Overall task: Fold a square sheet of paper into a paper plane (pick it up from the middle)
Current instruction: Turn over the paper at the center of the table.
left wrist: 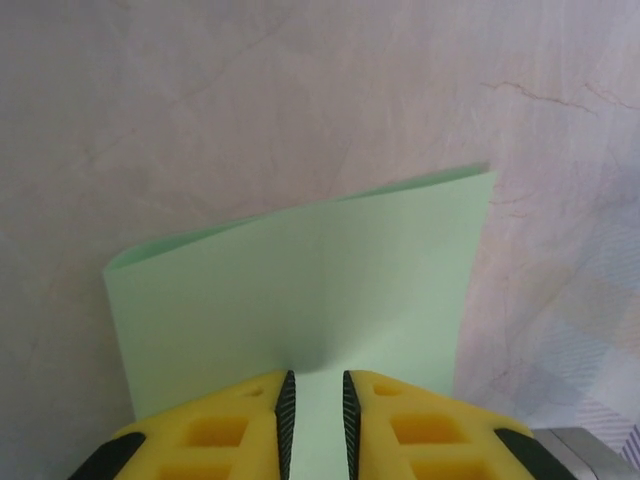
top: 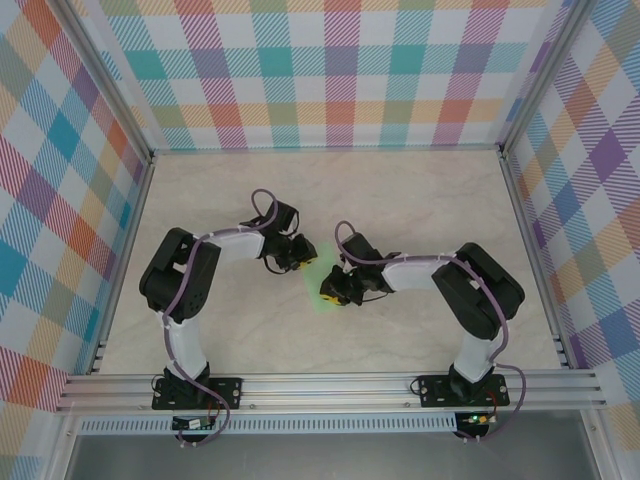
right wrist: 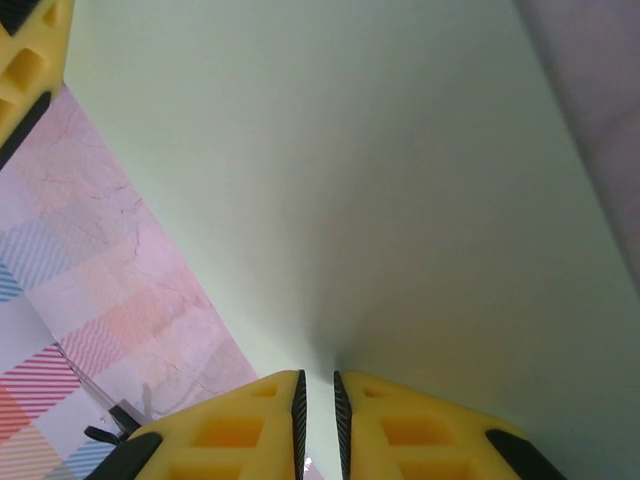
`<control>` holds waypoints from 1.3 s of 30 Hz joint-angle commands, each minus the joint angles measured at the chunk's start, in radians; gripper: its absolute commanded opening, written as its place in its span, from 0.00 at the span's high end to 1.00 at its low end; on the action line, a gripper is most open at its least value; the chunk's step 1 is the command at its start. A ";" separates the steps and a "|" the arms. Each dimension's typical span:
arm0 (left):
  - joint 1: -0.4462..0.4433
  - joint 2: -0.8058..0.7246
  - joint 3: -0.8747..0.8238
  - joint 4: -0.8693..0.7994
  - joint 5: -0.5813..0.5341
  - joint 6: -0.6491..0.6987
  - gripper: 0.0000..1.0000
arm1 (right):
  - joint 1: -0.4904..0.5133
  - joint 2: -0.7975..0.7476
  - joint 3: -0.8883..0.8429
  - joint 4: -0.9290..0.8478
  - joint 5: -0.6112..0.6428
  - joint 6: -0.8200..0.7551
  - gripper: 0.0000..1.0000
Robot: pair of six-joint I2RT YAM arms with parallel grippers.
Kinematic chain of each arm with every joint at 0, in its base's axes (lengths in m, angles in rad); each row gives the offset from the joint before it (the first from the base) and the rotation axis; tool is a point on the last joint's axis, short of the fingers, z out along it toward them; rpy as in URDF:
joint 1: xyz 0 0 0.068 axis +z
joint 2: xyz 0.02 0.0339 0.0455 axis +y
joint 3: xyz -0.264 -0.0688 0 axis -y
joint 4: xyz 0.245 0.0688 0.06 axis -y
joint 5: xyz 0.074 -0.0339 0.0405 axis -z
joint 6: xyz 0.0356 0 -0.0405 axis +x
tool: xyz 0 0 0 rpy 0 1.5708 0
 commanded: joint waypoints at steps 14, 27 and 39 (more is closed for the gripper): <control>0.022 0.064 0.005 -0.002 0.067 0.104 0.74 | -0.031 -0.152 -0.022 -0.266 0.165 -0.029 0.71; 0.021 0.073 0.023 -0.031 0.068 0.123 0.73 | -0.039 -0.118 -0.007 -0.300 0.170 -0.052 0.68; 0.020 0.074 -0.001 -0.008 0.077 0.108 0.73 | -0.027 -0.079 0.076 -0.260 0.111 -0.149 0.67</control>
